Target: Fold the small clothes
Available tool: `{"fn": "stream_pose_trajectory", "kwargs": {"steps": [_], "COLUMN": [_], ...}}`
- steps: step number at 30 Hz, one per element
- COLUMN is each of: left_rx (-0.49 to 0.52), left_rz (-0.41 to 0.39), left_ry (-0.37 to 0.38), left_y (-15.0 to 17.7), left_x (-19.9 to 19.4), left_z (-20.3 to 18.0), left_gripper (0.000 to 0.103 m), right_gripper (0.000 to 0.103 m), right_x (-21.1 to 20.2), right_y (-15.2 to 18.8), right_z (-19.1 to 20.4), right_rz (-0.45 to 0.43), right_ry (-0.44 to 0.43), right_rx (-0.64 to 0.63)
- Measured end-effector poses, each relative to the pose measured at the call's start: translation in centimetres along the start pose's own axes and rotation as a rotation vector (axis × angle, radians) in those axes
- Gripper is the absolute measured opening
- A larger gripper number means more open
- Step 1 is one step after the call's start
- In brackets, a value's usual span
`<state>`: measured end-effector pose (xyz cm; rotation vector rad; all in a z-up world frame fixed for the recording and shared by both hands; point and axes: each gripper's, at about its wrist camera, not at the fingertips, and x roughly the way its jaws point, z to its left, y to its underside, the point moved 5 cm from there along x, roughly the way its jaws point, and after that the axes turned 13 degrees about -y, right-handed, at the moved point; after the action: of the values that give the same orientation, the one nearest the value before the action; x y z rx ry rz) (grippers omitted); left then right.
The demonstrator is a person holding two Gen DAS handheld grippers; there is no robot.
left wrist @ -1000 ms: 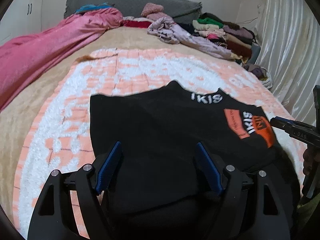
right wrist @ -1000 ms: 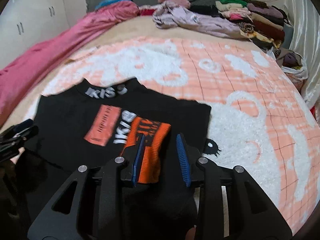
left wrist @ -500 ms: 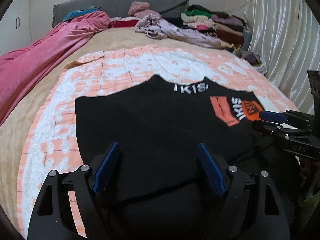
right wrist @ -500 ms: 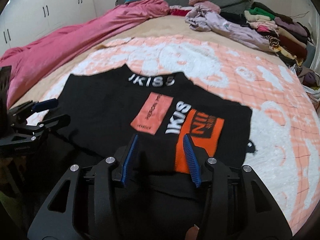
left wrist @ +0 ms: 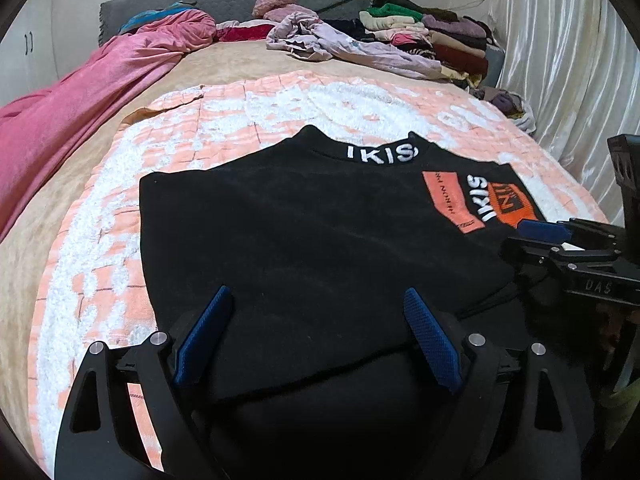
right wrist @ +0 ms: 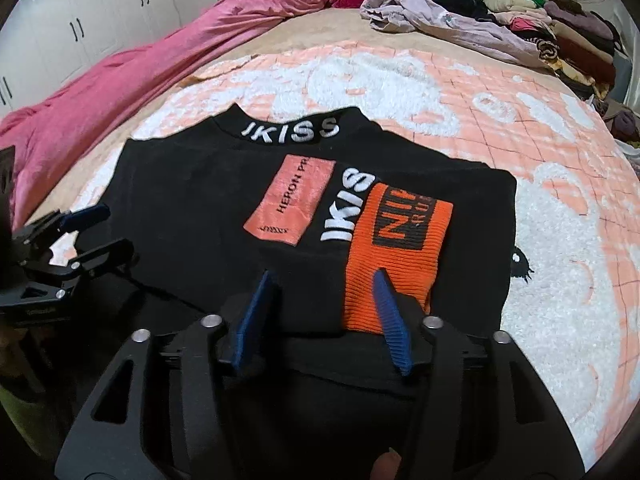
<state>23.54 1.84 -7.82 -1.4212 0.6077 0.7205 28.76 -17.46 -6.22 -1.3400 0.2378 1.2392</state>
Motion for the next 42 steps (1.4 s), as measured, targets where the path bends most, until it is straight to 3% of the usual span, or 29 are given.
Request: {"fn": "stream_pose_trajectory", "kwargs": {"steps": [4,13,34,37,42], "left_rx": [-0.014,-0.048,-0.152,-0.163,-0.164], "left_rz": [-0.010,-0.084,-0.185,-0.182,-0.198], "left_ry": [0.008,-0.011,-0.063,-0.053,-0.067], "left_y": [-0.3,-1.4,-1.9,-1.3,-0.7], "left_x": [-0.6,-3.3,-8.3,-8.9,-10.3], "left_z": [0.3,1.8,6.4,6.4,6.4], "left_gripper": [0.092,0.097,0.099,0.099,0.099], "right_gripper": [0.057,0.083,0.085,0.091,0.092], "right_x": [-0.8,-2.1,-5.7,-6.6,-7.6], "right_y": [-0.4,-1.2,-1.4,-0.7,1.3], "right_z": [0.4,0.4,1.7,2.2,1.8], "right_rz": [-0.026,-0.072,-0.170,-0.195,-0.196], "right_ry": [-0.005,0.015,0.043,0.058,0.066], "right_rx": [-0.008,-0.009,-0.010,-0.022,0.012]}}
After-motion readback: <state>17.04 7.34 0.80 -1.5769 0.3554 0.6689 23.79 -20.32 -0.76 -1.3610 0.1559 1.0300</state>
